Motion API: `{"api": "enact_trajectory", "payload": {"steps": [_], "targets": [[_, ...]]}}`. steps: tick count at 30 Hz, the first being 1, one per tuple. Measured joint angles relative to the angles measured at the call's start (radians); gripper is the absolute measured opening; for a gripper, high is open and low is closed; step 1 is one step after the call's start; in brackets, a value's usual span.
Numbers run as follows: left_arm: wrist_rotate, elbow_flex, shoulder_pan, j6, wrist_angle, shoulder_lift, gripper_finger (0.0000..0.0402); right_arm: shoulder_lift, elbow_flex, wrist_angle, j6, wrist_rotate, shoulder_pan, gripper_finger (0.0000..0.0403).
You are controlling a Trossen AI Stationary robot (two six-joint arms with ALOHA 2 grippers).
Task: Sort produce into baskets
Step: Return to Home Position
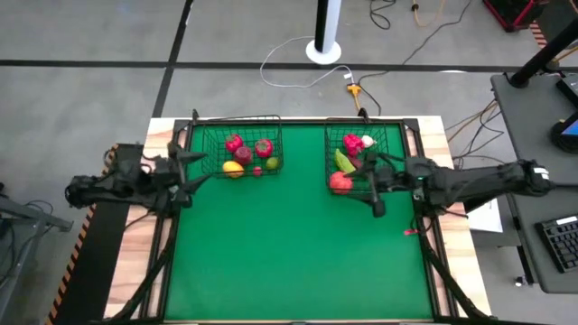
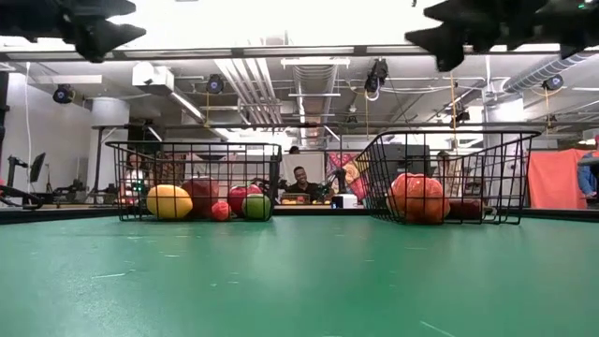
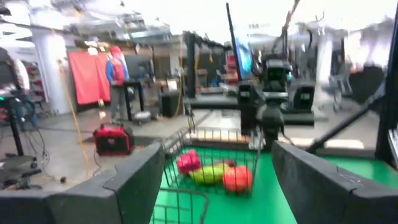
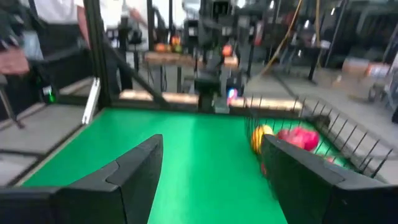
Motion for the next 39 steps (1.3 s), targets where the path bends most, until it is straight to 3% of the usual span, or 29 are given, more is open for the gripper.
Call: {"api": "enact_trajectory", "payload": {"steps": [2, 6, 17, 20, 25, 39], "targets": [[-0.008, -0.003, 0.0, 0.0, -0.034, -0.072, 0.0277, -0.076, -0.018, -0.018, -0.003, 0.0, 0.0, 0.026], [-0.014, -0.008, 0.001, -0.006, -0.092, -0.066, 0.0277, -0.202, -0.082, -0.019, -0.012, 0.0, 0.0, 0.0259], [0.021, -0.236, 0.001, -0.066, 0.136, -0.073, 0.0277, -0.532, -0.38, 0.13, 0.037, -0.001, 0.0, 0.0266], [-0.031, -0.341, 0.0, -0.076, 0.232, -0.077, 0.0277, -0.6, -0.382, 0.028, 0.042, -0.013, 0.001, 0.0261], [-0.145, -0.326, 0.003, -0.143, 0.176, -0.052, 0.0277, -0.656, -0.382, 0.004, -0.005, -0.028, 0.003, 0.0249], [-0.15, -0.326, 0.003, -0.143, 0.177, -0.015, 0.0277, -0.651, -0.383, -0.036, 0.063, -0.025, 0.002, 0.0254]]}}
